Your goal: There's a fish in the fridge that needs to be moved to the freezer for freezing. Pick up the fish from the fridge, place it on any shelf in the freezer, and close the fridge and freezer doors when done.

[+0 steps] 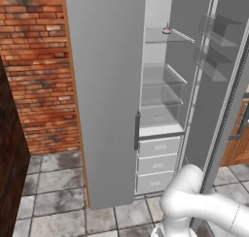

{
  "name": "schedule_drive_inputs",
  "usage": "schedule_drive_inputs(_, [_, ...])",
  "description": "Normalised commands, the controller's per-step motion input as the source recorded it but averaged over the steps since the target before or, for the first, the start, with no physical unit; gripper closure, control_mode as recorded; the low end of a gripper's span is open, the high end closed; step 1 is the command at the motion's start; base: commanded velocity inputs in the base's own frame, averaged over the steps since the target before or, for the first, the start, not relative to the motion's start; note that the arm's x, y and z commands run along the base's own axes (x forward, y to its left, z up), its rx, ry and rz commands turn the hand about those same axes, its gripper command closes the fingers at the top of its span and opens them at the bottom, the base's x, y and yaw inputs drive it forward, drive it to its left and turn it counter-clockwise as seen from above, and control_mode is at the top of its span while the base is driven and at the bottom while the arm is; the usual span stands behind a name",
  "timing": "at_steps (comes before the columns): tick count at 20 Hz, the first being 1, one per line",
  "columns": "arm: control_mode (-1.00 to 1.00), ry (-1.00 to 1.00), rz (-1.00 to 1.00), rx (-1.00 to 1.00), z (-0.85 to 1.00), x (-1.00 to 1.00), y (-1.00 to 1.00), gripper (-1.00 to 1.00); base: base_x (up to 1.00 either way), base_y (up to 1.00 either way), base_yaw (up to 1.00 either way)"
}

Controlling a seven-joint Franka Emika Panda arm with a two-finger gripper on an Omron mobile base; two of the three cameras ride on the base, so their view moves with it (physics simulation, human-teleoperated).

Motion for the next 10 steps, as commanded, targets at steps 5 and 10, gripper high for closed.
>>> schedule_drive_inputs(5, [-1.0,-0.07,0.0,-0.03,-0.22,-0.07,1.0,-1.0,0.0,0.0,0.0])
schedule_drive_inputs(10, [-1.0,-0.06,0.0,-0.09,0.0,-0.18,1.0,-1.0,0.0,0.0,0.0])
